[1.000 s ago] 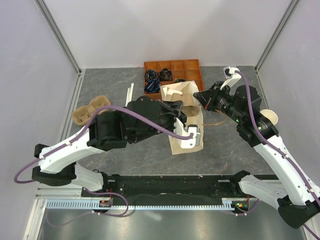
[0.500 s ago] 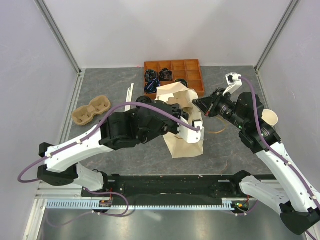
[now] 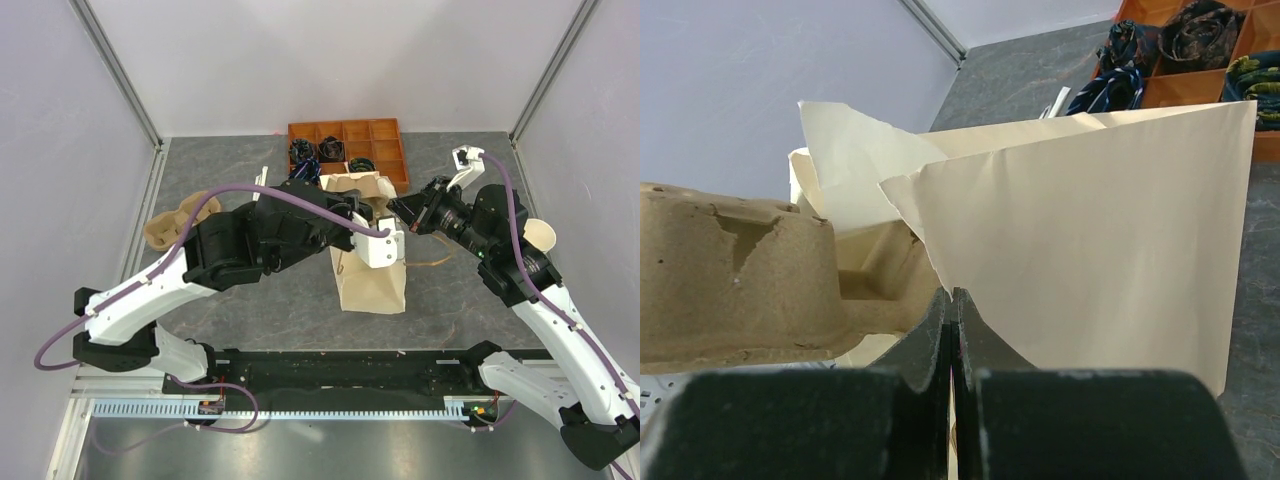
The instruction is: Pack the takeout coffee
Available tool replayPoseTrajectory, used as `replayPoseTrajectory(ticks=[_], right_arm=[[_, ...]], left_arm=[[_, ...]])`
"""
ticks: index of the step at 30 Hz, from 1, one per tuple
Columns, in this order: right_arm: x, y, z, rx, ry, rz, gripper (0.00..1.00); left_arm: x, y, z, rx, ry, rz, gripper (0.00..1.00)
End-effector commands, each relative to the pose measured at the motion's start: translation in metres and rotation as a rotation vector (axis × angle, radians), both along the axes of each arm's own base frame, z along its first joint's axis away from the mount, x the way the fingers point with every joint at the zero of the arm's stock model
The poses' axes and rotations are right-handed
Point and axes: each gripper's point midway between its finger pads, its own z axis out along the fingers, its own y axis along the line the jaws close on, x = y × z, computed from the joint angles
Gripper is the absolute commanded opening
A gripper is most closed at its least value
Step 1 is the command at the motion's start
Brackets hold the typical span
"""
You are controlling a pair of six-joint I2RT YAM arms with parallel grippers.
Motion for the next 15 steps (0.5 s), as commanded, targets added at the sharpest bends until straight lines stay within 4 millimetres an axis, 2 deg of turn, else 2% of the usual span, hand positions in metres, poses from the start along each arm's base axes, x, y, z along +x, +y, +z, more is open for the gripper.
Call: replayPoseTrajectory(ticks=[1, 9, 12, 14, 15], right_arm=[[-0.002, -0.001, 0.010, 0.022, -0.008, -0.007, 0.00], [-0.002, -0.004, 0.011, 0.026, -0.006, -0.023, 0.00], [-0.003, -0.006, 0.011, 0.032, -0.001, -0.035, 0.00], [-0.004, -0.007, 0.012, 0.039, 0.000, -0.043, 0.00], [-0.003, -0.009, 0.012, 0.038, 0.006, -0.053, 0.00]], left_arm=[[-0.003, -0.013, 0.031, -0.044, -0.081, -0.064, 0.02], [-0.003, -0.033, 0.030, -0.012, -0.114, -0.059, 0.02], [-0.002, -0.033, 0.026, -0.062, -0.055, -0.013, 0.02], [-0.003, -0.032, 0.013, -0.079, 0.005, 0.016, 0.02], [-0.005, -0.026, 0.012, -0.094, 0.019, 0.025, 0.02]])
